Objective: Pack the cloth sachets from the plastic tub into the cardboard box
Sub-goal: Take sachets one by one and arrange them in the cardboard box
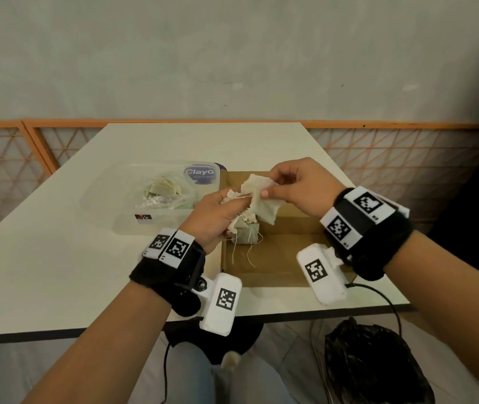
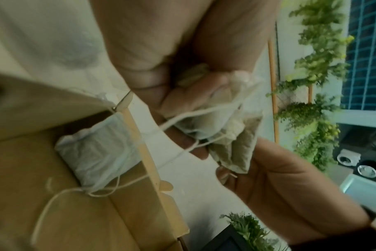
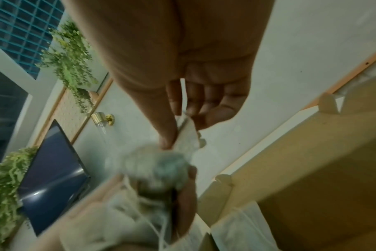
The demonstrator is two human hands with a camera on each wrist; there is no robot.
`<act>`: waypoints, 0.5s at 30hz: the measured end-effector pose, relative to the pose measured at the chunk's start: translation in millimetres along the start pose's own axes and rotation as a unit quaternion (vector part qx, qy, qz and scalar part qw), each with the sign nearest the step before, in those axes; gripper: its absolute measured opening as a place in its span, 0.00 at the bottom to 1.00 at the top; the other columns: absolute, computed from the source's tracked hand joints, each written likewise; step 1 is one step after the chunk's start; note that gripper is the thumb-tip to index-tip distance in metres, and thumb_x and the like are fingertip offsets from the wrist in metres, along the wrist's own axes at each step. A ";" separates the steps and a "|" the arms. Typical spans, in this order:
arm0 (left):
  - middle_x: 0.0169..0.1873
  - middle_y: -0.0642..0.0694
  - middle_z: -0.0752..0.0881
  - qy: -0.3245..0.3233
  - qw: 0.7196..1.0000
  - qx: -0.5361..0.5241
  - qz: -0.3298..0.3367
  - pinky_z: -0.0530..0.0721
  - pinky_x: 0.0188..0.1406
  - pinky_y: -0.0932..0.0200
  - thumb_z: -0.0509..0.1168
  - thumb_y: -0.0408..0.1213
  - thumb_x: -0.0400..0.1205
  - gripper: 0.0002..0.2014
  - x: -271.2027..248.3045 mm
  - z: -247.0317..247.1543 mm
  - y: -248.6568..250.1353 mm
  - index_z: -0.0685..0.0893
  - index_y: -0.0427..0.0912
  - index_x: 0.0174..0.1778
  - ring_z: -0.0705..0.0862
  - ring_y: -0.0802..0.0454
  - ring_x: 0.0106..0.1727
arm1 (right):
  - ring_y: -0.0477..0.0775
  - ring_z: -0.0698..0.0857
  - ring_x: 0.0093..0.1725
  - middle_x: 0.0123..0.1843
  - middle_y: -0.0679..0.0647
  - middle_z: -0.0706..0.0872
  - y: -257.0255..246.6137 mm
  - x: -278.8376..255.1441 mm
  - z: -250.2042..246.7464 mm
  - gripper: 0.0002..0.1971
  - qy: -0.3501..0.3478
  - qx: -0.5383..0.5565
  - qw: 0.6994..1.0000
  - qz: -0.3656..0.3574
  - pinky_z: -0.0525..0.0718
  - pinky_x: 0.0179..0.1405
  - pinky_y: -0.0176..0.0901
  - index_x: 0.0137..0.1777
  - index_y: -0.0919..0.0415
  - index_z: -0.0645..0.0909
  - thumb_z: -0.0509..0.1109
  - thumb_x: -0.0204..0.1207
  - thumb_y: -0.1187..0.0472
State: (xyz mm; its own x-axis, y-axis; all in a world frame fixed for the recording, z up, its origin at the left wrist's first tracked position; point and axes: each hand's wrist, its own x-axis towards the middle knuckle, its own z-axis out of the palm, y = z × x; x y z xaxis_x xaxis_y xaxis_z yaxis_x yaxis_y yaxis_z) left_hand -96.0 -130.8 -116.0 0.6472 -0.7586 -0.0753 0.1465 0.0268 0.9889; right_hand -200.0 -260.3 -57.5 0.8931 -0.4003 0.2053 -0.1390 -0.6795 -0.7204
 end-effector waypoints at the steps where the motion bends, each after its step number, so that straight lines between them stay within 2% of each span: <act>1: 0.40 0.41 0.83 -0.004 1.000 -0.017 0.001 0.68 0.14 0.70 0.66 0.39 0.81 0.14 -1.4 0.0 0.1 0.83 0.39 0.60 0.79 0.56 0.28 | 0.50 0.81 0.39 0.38 0.52 0.86 1.5 -0.1 3.8 0.04 0.012 -0.012 1.000 0.004 0.82 0.52 0.54 0.40 0.54 0.84 0.76 0.69 0.57; 3: 0.36 0.44 0.83 -0.009 0.999 -0.038 0.003 0.69 0.14 0.70 0.66 0.44 0.81 0.16 -3.5 1.0 0.0 0.83 0.38 0.60 0.79 0.59 0.24 | 0.47 0.79 0.37 0.35 0.45 0.82 1.9 -1.9 10.8 0.07 0.024 -0.015 0.999 0.020 0.80 0.46 0.47 0.43 0.55 0.84 0.75 0.70 0.54; 4: 0.33 0.45 0.84 -0.013 0.999 -0.043 0.005 0.70 0.15 0.70 0.65 0.46 0.81 0.16 -4.5 1.9 0.1 0.84 0.38 0.57 0.79 0.60 0.23 | 0.47 0.78 0.37 0.35 0.44 0.81 1.8 -2.8 14.2 0.08 0.027 -0.012 0.999 0.027 0.79 0.45 0.45 0.45 0.57 0.84 0.75 0.70 0.54; 7: 0.28 0.46 0.84 -0.015 0.999 -0.046 0.008 0.72 0.16 0.70 0.65 0.50 0.79 0.14 -8.6 4.3 -2.0 0.86 0.42 0.44 0.80 0.60 0.21 | 0.50 0.78 0.37 0.33 0.47 0.78 2.9 -3.6 22.8 0.09 0.039 -0.002 0.999 0.020 0.80 0.46 0.49 0.45 0.58 0.81 0.76 0.70 0.58; 9: 0.32 0.43 0.85 -0.008 0.999 -0.040 0.013 0.74 0.19 0.67 0.69 0.49 0.73 0.13 -10.9 4.1 -6.6 0.86 0.42 0.42 0.81 0.57 0.25 | 0.49 0.77 0.35 0.33 0.47 0.77 3.1 -3.4 25.0 0.09 0.046 -0.004 0.999 0.013 0.82 0.46 0.51 0.46 0.55 0.79 0.76 0.69 0.60; 11: 0.39 0.40 0.87 0.002 0.999 -0.048 0.023 0.78 0.25 0.64 0.73 0.43 0.72 0.11 -11.6 2.4 -10.0 0.87 0.42 0.45 0.84 0.53 0.32 | 0.47 0.76 0.33 0.35 0.47 0.76 4.0 -3.4 27.9 0.14 0.060 0.023 0.998 0.021 0.82 0.44 0.50 0.52 0.55 0.77 0.76 0.69 0.61; 13: 0.45 0.39 0.88 0.014 0.996 -0.078 0.030 0.81 0.29 0.63 0.72 0.37 0.75 0.09 -13.2 0.9 -11.7 0.88 0.42 0.50 0.86 0.50 0.40 | 0.47 0.78 0.36 0.38 0.48 0.78 5.8 -5.4 30.5 0.18 0.077 0.068 0.994 0.048 0.82 0.42 0.46 0.55 0.56 0.75 0.77 0.68 0.56; 15: 0.49 0.37 0.87 0.021 0.994 -0.104 0.040 0.83 0.33 0.62 0.71 0.37 0.76 0.11 -14.1 -0.9 -12.8 0.87 0.41 0.54 0.84 0.46 0.46 | 0.49 0.81 0.40 0.42 0.52 0.82 8.5 -7.4 32.8 0.19 0.063 0.122 0.987 0.083 0.80 0.40 0.38 0.54 0.58 0.77 0.78 0.68 0.53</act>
State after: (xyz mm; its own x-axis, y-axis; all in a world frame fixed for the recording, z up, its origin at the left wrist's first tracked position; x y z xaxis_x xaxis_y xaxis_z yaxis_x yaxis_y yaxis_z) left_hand -106.3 -119.8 -127.7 0.6931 -0.7208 -0.0072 0.2416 0.2229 0.9444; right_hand -193.8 -242.9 -86.9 0.8038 -0.5781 0.1400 -0.1584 -0.4350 -0.8864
